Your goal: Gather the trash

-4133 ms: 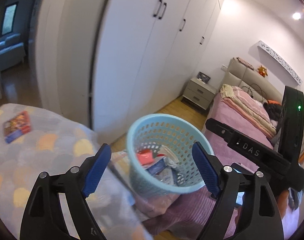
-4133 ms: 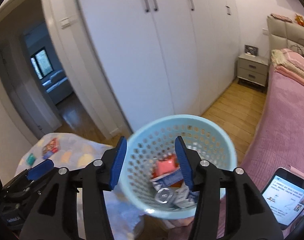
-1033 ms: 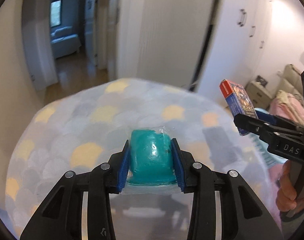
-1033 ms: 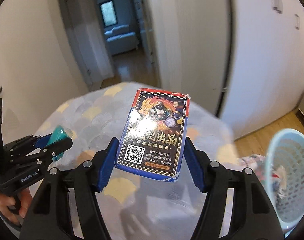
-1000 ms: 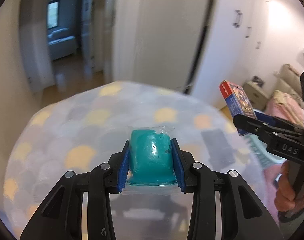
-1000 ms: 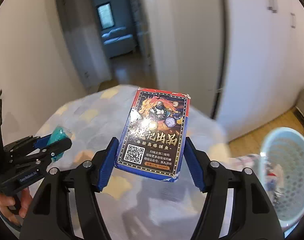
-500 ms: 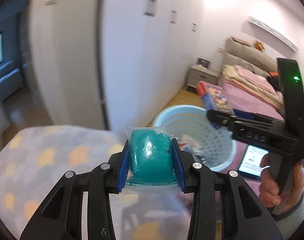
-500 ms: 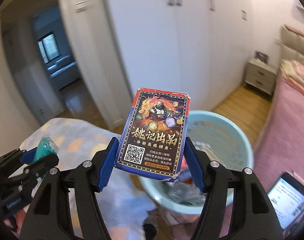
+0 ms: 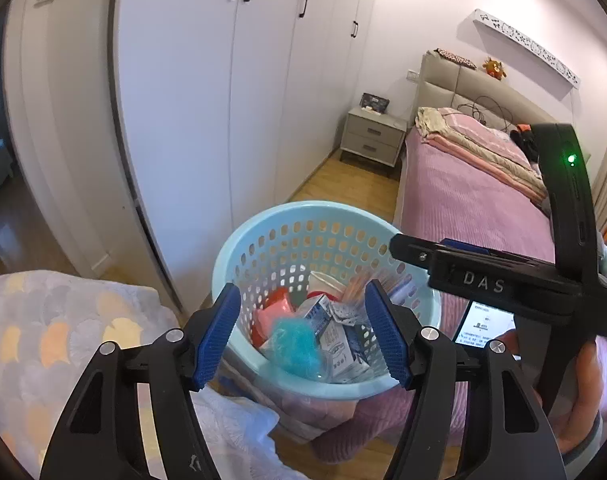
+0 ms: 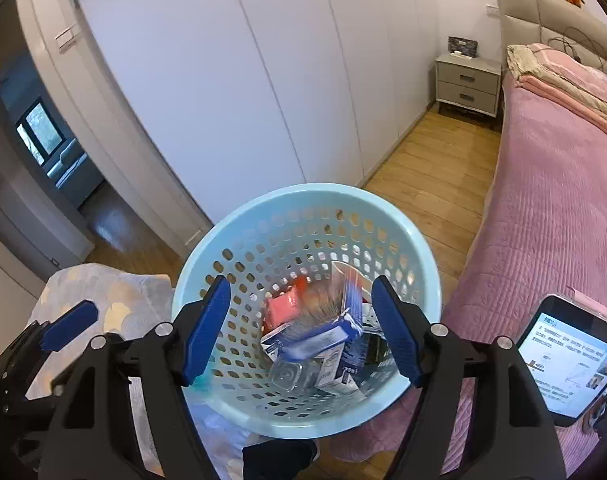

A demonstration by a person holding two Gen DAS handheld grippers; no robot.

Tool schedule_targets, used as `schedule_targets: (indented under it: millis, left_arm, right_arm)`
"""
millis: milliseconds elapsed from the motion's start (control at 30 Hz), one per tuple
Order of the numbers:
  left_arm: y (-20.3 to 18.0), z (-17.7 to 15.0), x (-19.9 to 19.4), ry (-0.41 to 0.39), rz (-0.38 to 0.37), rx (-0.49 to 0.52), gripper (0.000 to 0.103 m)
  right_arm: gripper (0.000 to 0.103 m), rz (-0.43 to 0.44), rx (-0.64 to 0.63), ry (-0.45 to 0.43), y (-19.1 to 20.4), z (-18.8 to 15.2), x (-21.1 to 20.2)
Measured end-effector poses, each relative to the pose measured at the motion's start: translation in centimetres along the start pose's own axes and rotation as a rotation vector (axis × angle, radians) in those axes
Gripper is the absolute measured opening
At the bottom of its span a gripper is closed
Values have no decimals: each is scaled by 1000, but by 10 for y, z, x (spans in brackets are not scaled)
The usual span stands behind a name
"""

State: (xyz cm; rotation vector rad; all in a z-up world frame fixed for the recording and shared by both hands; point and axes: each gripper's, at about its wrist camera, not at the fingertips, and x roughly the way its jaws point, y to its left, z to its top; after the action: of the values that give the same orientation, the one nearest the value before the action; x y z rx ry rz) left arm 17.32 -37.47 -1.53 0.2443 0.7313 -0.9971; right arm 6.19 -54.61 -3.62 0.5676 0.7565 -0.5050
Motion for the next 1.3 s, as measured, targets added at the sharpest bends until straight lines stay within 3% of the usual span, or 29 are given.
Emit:
schedule_targets:
  millis: [167,367,567,700,933,1067,1300]
  left_arm:
    - [10,-5,-19,-26,23,-42,63]
    - [25,-20,-52,-71,102,-110,70]
    - [53,-50,-106,-152,288,-182,83]
    - [70,-76,-135,-210,457,-203,85]
    - [102,-123,-162,-311,674,-264,89]
    - [118,-132,-168,-332,681,-294,89]
    - [114,-138,-171,-357,735,-279,94]
  right_arm:
    - [69,28,-14,0,-10,-7,-12]
    - [69,58,-111,-12,24,-21,-30]
    - [69,121,-214,-90,73,-44,-55]
    - [69,127,-254,-169,93,-62,-66]
    - [69,94,-283,-310,117,-97,-76]
    - [69,104,-277,-362,127,-106,-84]
    - [69,10,-307,-455,140,-124,-91]
